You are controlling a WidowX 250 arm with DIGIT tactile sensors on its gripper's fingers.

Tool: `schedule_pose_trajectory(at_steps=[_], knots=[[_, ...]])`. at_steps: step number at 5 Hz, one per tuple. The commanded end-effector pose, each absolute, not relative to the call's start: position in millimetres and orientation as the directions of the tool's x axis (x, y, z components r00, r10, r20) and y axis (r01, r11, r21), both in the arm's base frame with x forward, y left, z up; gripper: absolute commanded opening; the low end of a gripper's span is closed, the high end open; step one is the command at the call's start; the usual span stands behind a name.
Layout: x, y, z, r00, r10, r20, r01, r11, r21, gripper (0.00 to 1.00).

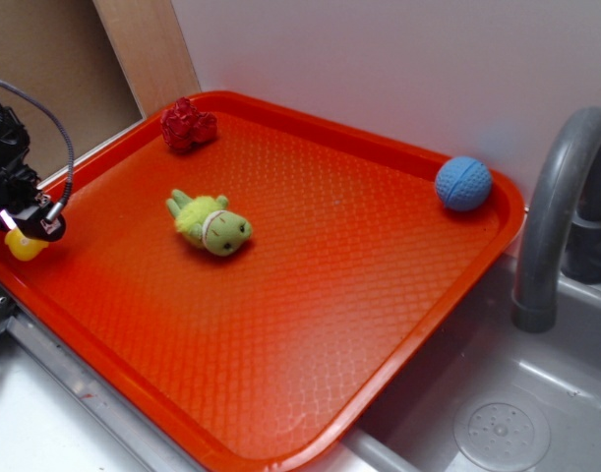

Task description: Grab the yellow duck.

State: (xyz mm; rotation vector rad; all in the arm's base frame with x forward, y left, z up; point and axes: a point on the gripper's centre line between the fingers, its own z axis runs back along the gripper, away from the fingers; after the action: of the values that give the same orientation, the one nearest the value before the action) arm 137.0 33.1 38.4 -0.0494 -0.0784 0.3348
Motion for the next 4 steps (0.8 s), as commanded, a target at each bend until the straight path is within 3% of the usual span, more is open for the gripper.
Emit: schedule_pose_trajectory(at_steps=[1, 2, 3, 4], knots=[[169.1, 39.8, 107.1, 0.936, 0.316, 0.156, -0.299, 0.946, -0.128, 0.00], [182.2, 38.1, 144.9, 0.939, 0.296, 0.173, -0.270, 0.950, -0.157, 0.00], [188.4, 30.6, 178.3, 0.959, 0.225, 0.174, -0.207, 0.972, -0.112, 0.00], [180.3, 23.4, 209.5, 0.968, 0.168, 0.189, -0.150, 0.983, -0.102, 0.00]])
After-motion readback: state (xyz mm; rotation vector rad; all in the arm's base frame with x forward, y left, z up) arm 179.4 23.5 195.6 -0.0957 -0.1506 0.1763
